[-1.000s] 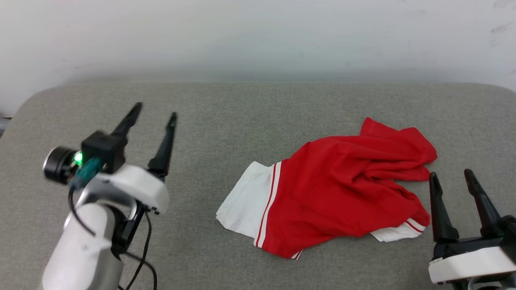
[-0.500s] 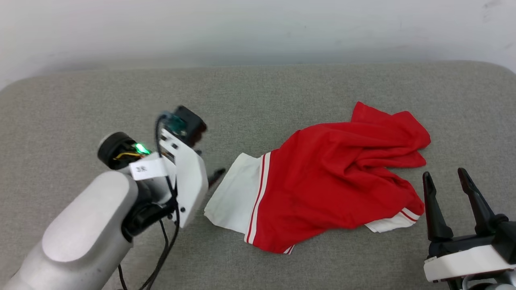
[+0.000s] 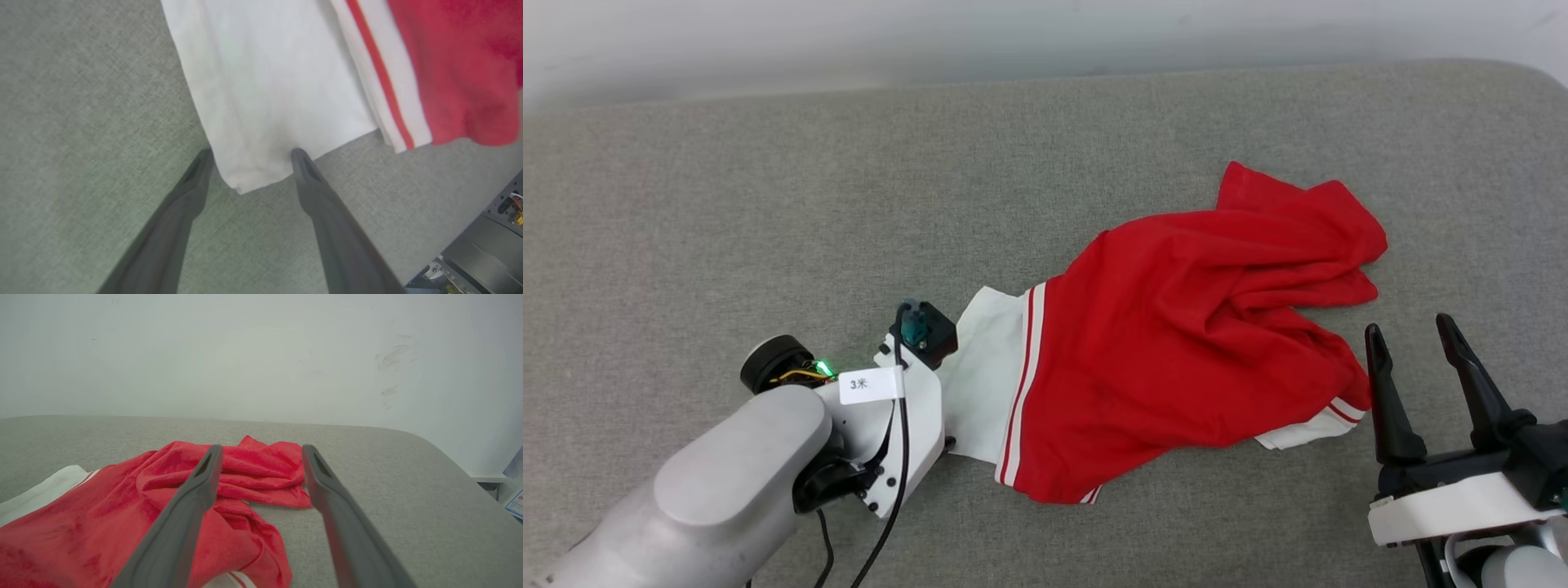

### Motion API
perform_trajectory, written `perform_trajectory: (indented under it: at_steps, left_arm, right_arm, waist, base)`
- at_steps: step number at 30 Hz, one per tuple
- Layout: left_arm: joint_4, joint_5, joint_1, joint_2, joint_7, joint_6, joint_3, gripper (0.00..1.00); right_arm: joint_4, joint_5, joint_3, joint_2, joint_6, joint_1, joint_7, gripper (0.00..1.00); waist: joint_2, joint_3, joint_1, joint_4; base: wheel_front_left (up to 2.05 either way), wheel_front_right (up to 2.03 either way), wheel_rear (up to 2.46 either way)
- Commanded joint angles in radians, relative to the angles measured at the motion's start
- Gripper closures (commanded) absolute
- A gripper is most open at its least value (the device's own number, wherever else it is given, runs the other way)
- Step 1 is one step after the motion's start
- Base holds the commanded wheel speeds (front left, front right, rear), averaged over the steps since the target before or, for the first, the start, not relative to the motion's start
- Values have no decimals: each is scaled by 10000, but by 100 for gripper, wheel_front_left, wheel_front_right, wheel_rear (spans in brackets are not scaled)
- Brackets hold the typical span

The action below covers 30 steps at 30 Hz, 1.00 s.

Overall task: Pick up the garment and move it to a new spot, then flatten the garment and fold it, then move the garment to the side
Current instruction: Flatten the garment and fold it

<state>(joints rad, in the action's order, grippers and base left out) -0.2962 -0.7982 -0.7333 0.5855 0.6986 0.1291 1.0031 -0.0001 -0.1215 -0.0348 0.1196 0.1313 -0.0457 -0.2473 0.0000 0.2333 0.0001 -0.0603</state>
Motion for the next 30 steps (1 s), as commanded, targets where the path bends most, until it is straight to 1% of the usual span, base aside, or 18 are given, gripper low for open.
perform_trajectory:
  at_steps: [1,4,7,8,9,13,19,23,30]
  left_arm:
    - [-217,-111,-124,-63,-83,5,178,0]
    - [-713,-254,-46,-144,-48,5,816,0]
    - [-971,-431,-51,-175,-249,5,1377,0]
    - [-987,-395,-138,-161,-400,5,1552,7]
    - [-1039,-418,-211,-148,-614,3,1653,100]
    - [-1196,-716,-496,-56,-1508,5,1676,100]
    - [-1299,-1010,-531,414,-3143,-52,944,100]
    - [-1183,-1330,-199,936,-3812,-395,453,100]
    - [-1193,-2032,624,2031,-4455,-1127,-324,100]
  right_arm:
    - [21,82,26,-49,-11,-195,-73,0]
    - [86,99,38,-61,-11,-230,-98,0]
    - [140,113,37,-55,-11,-315,-119,0]
    - [154,125,35,-57,-11,-333,-127,0]
    - [171,132,22,-61,-11,-337,-136,0]
    - [222,180,-20,-70,-11,-226,-155,0]
    - [239,175,-137,29,-11,89,-143,0]
    - [180,144,-291,91,-11,301,-69,0]
    - [-1,155,-387,205,-11,518,127,0]
  waist:
    - [0,114,-1,-57]
    - [0,229,-1,-87]
    - [0,289,-1,-104]
    - [0,295,-1,-104]
    - [0,289,-1,-98]
    - [0,132,-1,-25]
    - [0,-319,-1,140]
    - [0,-575,-1,317]
    - [0,-738,-1,549]
  base:
    - [0,0,0]
    - [0,0,0]
    - [0,0,0]
    - [0,0,0]
    - [0,0,0]
    - [0,0,0]
    - [0,0,0]
    - [0,0,0]
    - [0,0,0]
